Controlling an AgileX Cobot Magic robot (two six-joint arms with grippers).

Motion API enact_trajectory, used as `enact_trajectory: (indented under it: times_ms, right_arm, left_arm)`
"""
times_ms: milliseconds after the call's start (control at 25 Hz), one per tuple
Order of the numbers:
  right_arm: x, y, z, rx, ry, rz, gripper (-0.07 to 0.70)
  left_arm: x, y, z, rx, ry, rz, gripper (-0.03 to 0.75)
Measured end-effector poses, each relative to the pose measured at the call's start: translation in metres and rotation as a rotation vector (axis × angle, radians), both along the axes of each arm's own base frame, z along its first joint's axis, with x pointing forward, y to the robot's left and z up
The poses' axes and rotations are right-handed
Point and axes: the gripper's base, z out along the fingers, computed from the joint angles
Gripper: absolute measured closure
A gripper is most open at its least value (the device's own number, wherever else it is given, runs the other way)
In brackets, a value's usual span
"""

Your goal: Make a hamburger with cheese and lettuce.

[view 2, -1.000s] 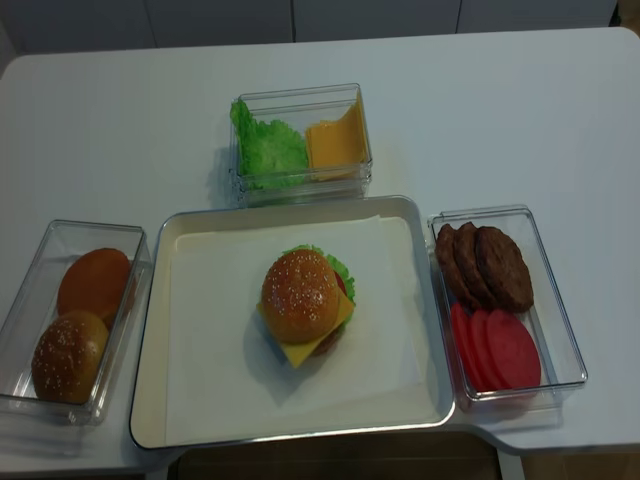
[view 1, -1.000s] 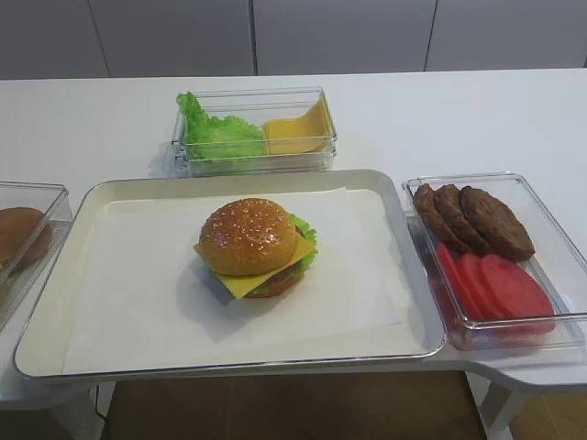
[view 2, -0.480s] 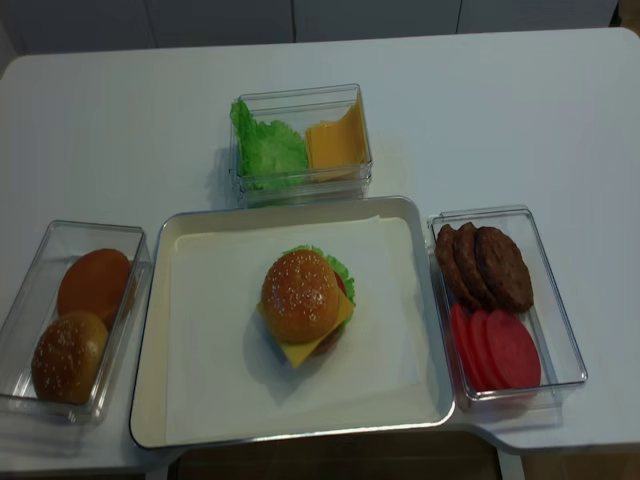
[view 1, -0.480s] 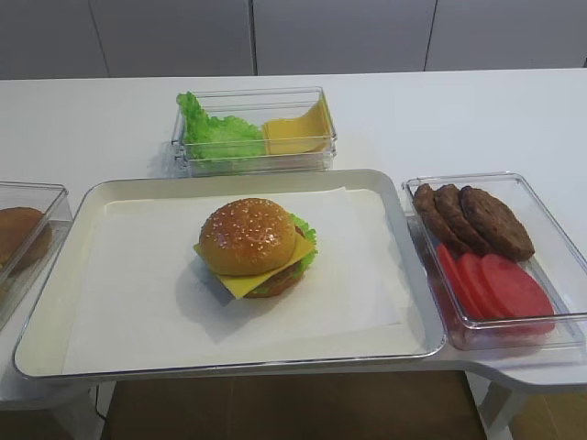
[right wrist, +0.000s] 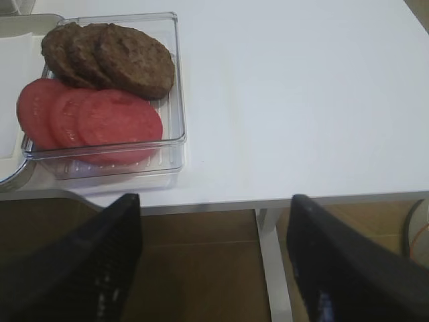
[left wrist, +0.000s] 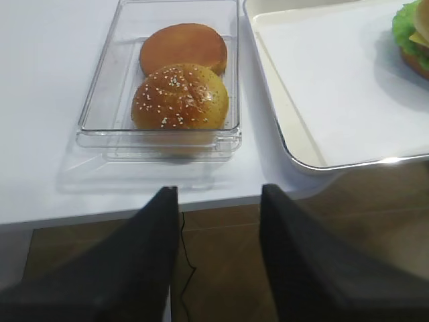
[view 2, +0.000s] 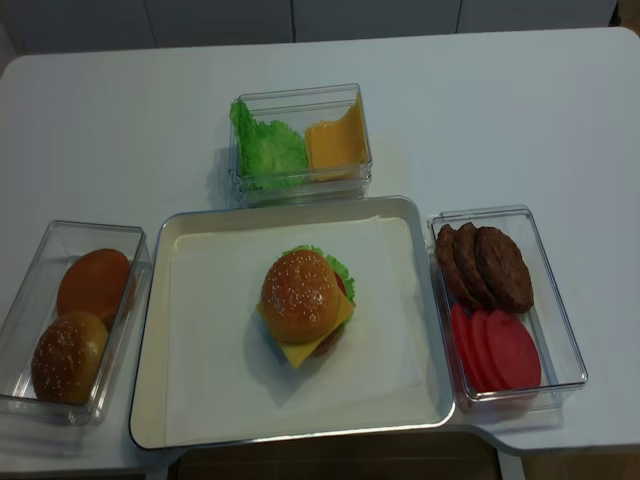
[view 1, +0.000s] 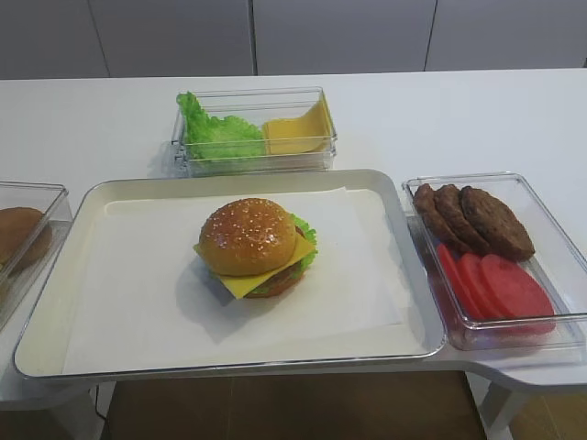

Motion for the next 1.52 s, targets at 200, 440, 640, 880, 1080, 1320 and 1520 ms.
enact_trajectory:
  times_ms: [200,440,640,880,1080,1320,1520]
  right_arm:
    - [0.0,0.0,0.0,0.0,0.0,0.0,0.12]
    - [0.0,0.0,0.0,0.0,0.0,0.0,0.12]
    - [0.0,0.0,0.0,0.0,0.0,0.0,0.12]
    - [0.0,0.0,0.0,0.0,0.0,0.0,0.12]
    - [0.0,0.0,0.0,0.0,0.0,0.0,0.12]
    - [0.0,0.0,0.0,0.0,0.0,0.0,0.12]
    - [0.0,0.0,0.0,0.0,0.0,0.0,0.12]
  left_arm:
    - [0.0,0.0,0.0,0.0,0.0,0.0,0.412]
    - [0.0,0.0,0.0,0.0,0.0,0.0,0.417]
    - [0.0,0.0,0.0,0.0,0.0,0.0,0.423]
    - [0.0,0.0,0.0,0.0,0.0,0.0,0.424]
    - [0.0,0.0,0.0,0.0,-0.001,0.0,0.424]
    - [0.0001,0.0,0.0002,0.0,-0.002,0.0,0.424]
    - [0.0001,0.0,0.0002,0.0,-0.002,0.0,0.424]
